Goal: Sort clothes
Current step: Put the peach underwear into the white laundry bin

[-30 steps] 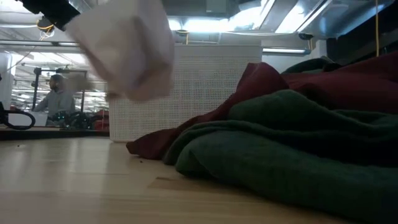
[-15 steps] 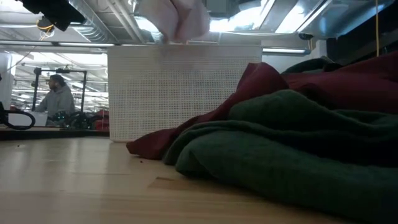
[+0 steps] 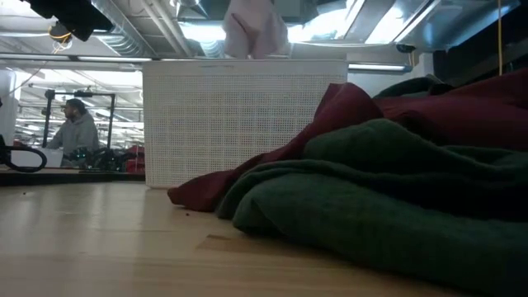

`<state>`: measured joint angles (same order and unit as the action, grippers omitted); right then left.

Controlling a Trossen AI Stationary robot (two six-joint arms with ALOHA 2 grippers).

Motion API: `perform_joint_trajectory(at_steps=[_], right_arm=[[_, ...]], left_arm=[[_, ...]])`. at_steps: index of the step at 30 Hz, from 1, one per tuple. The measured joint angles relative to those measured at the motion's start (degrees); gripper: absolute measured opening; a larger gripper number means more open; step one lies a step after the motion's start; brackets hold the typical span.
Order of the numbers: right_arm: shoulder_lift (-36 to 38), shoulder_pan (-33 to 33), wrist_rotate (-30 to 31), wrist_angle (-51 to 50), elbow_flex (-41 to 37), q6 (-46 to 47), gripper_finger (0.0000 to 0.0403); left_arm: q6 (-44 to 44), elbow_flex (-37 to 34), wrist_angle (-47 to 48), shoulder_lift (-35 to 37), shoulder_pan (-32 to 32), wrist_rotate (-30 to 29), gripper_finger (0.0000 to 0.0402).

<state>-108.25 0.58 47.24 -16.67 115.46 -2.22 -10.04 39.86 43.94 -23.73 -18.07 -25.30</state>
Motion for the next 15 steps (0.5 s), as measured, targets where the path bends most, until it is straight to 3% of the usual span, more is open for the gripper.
perform_joint_trajectory(at_steps=[8,15], right_arm=[[-0.2,-2.6,-2.3,-0.6,0.0,8.4,0.0051],[-0.3,-2.9,-2.9,-3.6,0.0,11.4,0.0130]], left_arm=[[0.0,0.0,0.0,0.0,0.0,0.0,0.0013],[0.0,0.0,0.0,0.0,0.0,0.0,0.0013]])
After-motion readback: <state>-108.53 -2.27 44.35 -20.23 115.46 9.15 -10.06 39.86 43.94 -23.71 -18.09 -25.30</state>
